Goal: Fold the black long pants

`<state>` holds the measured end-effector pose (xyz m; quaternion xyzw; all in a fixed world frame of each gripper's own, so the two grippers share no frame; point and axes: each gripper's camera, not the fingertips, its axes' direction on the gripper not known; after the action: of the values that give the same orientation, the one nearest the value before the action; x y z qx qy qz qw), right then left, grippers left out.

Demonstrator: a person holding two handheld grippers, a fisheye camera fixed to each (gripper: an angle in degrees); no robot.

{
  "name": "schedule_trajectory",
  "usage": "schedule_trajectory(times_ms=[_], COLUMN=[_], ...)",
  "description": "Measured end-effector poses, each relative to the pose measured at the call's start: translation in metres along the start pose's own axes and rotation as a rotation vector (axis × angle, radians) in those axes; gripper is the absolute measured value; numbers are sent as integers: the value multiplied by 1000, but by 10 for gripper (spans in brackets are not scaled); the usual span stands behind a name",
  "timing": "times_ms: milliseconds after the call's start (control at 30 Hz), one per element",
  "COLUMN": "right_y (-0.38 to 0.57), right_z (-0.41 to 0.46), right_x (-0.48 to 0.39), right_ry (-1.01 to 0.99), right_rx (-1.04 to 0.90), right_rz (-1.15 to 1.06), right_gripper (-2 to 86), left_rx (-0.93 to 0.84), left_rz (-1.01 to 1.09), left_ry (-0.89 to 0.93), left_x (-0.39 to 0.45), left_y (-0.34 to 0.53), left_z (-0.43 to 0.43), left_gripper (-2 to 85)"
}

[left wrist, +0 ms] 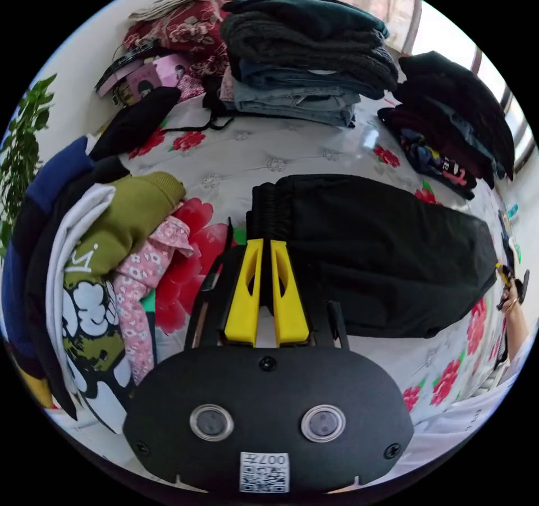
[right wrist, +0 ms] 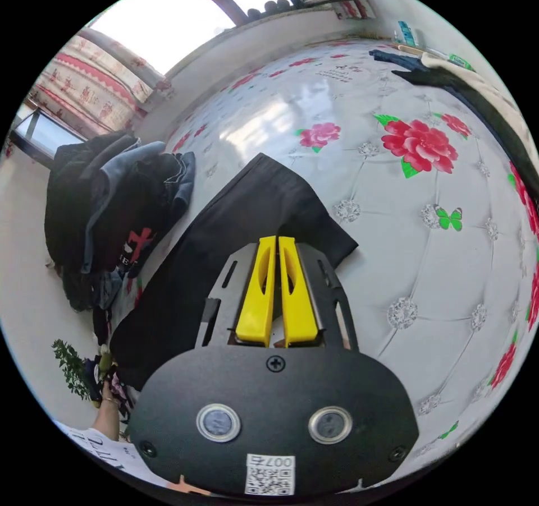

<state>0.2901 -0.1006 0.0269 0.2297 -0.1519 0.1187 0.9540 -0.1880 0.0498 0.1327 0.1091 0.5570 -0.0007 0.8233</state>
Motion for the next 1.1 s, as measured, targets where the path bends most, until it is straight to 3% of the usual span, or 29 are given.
schedule_trajectory(times_ms=[100,233,367,500,567,667,833,967,1100], right_y=[17,34,45,58,58,57,97,199,279], right_z=[-24,-12,-19,-4,8,11,2,38,83], right_x=[14,48,63,76,75,64,-30,-143,-220], right_ry=[-51,-34,-33,-114,-205,-187,-170,-342,-448], right_rx=[85,9,63,91,95,105,12,-288,-507], right_rz=[12,106,160,258,292,284,-204,-659,-915], right_gripper=[3,15,46,75,83,80,73,66,62], left_rx=[-25,35,151,74,11,-18,82,-123,-249], left_rz=[-4,-9,343,620,694,753,674,643,596], left_ry=[-4,34,216,377,376,275,230,197,172], left_x=[2,17,115,211,239,260,223,189,175], left_y=[0,13,47,83,91,93,56,21,0], left_z=[0,-33,-80,-62,-46,-31,-52,-9,31], left_gripper=[45,57,63,81,87,71,50,59,49])
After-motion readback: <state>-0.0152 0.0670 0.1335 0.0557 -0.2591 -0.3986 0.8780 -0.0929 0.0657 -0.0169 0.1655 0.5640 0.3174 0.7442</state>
